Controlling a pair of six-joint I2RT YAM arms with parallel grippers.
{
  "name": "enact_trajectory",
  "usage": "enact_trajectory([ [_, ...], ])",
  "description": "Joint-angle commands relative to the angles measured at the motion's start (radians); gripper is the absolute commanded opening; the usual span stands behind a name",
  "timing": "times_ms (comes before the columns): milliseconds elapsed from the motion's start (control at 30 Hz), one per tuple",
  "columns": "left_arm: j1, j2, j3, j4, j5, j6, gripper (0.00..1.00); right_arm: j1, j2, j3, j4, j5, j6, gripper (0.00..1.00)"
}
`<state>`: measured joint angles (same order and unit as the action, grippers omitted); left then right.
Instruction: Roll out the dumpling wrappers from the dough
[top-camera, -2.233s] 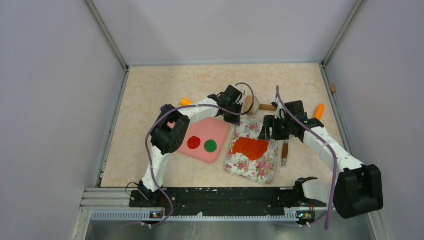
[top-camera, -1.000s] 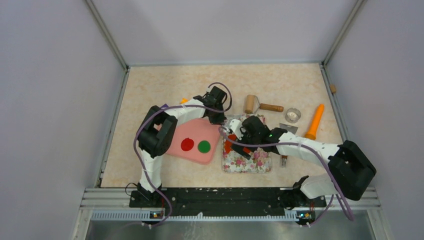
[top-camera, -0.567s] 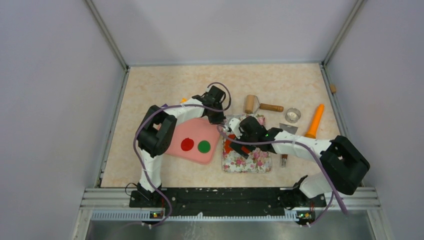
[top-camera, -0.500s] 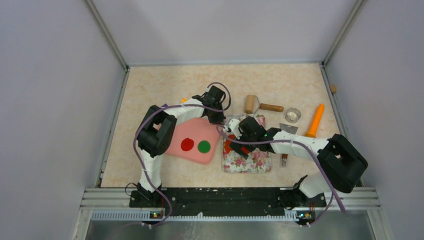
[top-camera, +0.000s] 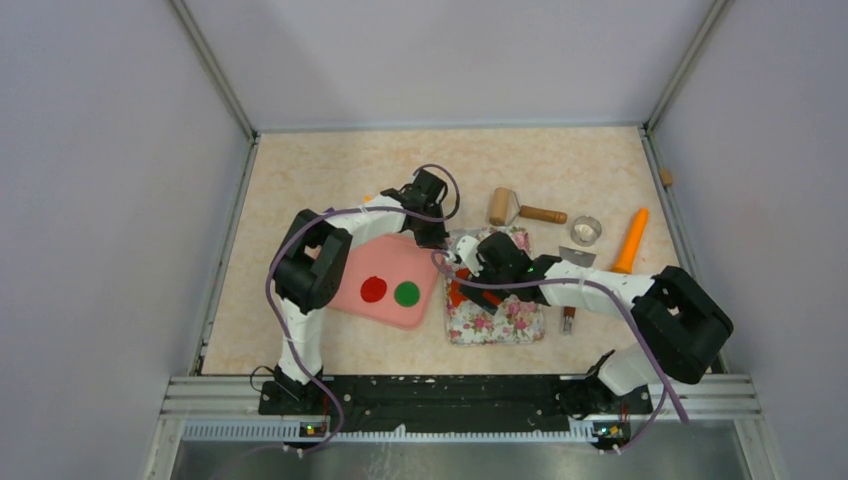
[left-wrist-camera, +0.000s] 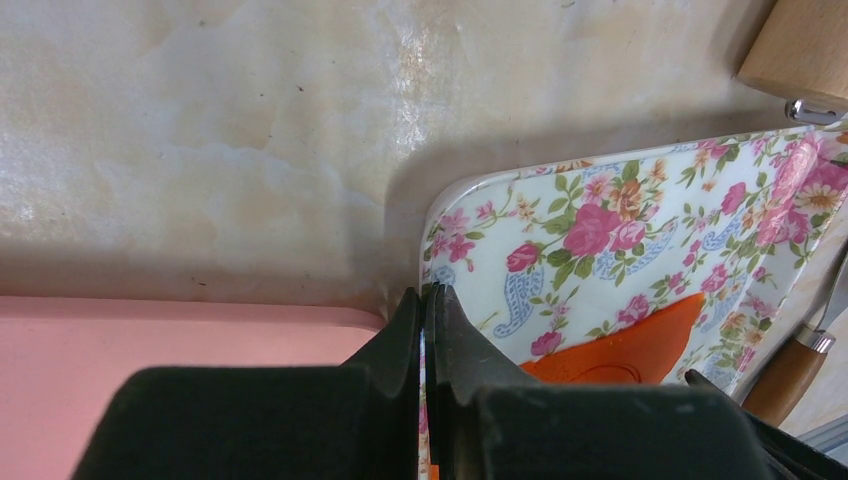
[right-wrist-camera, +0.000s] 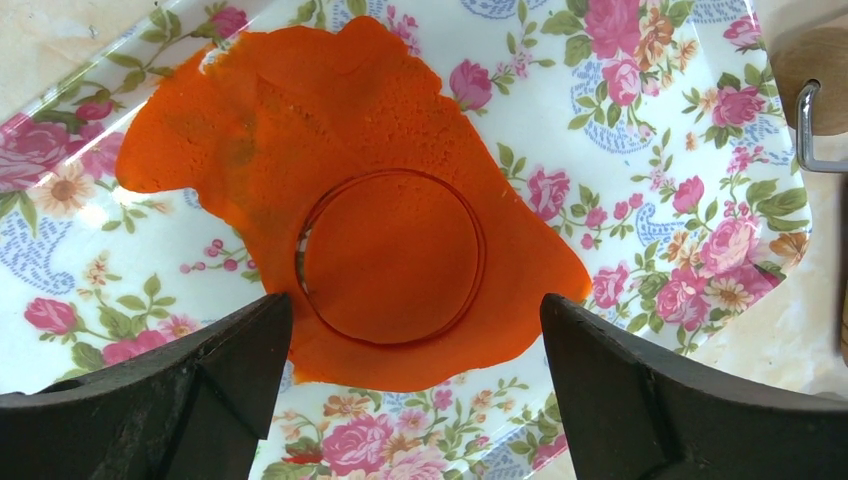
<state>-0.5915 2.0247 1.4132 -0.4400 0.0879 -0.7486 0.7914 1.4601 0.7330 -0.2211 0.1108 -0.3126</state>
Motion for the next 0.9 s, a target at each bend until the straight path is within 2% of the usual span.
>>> enact_trajectory([
  [0, 0.024, 0.034, -0.016, -0.073, -0.020, 0.046, 0.00, -0.017, -0.004, -0.041, -0.089, 0.037, -0.064, 0.95],
  [700, 0.029, 0.065, -0.011, -0.054, 0.033, 0.100, 0.00, -0.135, -0.039, -0.031, -0.165, 0.025, -0.084, 0.90],
  [867, 0.029, 0.065, -0.012, -0.050, 0.042, 0.099, 0.00, -0.173, -0.083, 0.062, -0.219, -0.093, -0.021, 0.88],
])
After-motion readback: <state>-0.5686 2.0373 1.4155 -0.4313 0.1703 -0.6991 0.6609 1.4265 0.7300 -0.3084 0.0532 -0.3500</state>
